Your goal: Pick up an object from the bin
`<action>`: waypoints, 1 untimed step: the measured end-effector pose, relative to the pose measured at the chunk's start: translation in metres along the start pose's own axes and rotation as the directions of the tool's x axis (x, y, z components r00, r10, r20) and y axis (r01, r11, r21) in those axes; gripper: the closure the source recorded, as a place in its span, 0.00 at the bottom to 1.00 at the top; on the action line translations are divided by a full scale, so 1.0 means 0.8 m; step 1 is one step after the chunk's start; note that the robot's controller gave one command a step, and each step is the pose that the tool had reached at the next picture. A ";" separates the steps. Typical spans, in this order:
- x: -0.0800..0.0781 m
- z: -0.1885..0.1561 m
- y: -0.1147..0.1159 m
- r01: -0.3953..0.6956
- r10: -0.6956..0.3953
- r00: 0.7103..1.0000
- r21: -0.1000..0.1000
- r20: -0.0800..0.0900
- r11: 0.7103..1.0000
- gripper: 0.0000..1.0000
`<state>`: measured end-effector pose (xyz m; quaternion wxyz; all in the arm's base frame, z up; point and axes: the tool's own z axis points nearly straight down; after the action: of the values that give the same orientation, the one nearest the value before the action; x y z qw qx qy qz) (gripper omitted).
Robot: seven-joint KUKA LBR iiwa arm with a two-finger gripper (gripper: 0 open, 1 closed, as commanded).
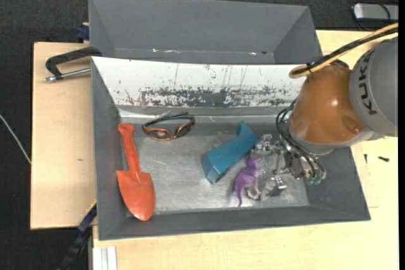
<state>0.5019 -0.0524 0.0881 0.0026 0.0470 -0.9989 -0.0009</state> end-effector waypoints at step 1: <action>0.002 0.010 0.057 0.663 -0.663 0.749 0.005 0.005 0.749 1.00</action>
Offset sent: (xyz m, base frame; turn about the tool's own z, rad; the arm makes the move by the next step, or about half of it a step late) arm 0.0000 0.0000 0.0000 0.0000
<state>0.4963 -0.0072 0.0804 -0.0010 0.3981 -0.9174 -0.0002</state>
